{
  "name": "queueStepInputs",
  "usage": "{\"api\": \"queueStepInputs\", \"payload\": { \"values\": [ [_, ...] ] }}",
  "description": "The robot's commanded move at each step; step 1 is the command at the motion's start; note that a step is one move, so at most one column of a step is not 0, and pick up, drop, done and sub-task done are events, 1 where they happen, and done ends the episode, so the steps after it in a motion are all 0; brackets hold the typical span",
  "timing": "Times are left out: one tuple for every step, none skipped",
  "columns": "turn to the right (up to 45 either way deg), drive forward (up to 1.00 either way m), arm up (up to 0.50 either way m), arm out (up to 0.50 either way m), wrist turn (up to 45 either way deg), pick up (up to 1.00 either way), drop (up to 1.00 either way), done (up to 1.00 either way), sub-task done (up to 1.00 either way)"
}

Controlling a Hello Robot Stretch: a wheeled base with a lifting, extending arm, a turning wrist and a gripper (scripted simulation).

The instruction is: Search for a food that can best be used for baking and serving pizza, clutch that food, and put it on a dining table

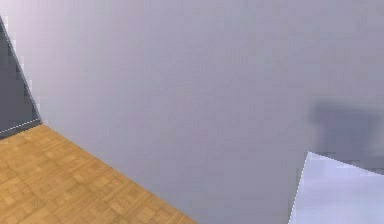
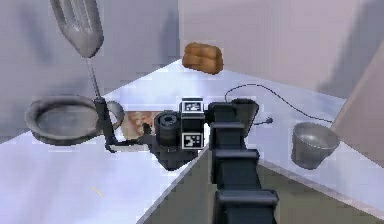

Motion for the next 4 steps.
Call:
{"api": "queueStepInputs", "payload": {
  "values": [
    [0.0,0.00,0.04,0.00,0.0,0.00,0.00,0.00,0.00],
    [0.0,0.00,0.00,0.00,-45.0,0.00,0.00,0.00,0.00],
    [0.0,0.00,0.00,0.00,-45.0,0.00,0.00,0.00,0.00],
    [0.0,0.00,0.00,-0.14,0.0,0.00,0.00,0.00,0.00]
  ]
}}
